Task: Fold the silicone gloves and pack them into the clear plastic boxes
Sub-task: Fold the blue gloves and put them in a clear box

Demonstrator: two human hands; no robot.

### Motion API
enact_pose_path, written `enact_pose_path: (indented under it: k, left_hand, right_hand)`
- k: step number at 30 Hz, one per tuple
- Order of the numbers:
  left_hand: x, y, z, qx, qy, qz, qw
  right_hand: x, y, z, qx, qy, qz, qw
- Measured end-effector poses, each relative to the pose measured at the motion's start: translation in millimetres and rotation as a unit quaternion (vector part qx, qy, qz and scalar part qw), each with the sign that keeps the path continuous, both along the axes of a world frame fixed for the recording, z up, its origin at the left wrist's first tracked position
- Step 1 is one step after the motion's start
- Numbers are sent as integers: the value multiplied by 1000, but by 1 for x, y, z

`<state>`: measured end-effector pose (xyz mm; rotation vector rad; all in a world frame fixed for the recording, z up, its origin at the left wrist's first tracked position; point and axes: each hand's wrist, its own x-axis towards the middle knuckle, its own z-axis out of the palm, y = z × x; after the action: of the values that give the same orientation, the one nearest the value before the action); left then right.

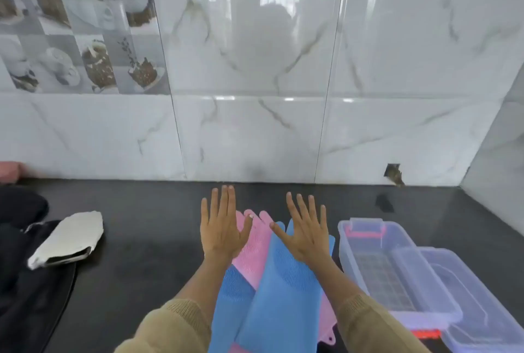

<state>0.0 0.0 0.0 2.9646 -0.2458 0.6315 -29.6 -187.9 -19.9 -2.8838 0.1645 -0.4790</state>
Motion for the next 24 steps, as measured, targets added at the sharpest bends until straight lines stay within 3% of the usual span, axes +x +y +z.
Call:
enact_pose_path:
  k: [10, 15, 21, 24]
  left_hand:
    - [-34, -7, -47, -46, 66, -7, 997]
    - [-42, -7, -61, -168, 105, -16, 980]
    - [-52, 2, -61, -321, 67, -27, 944]
    - [-54, 5, -62, -394, 59, -32, 917]
  right_hand:
    - [-24, 3, -47, 37, 77, -28, 996]
    - [-30, 3, -50, 46, 84, -14, 995]
    - [-32, -3, -53, 69, 77, 11, 995]
    - [-37, -5, -53, 155, 21, 17, 988]
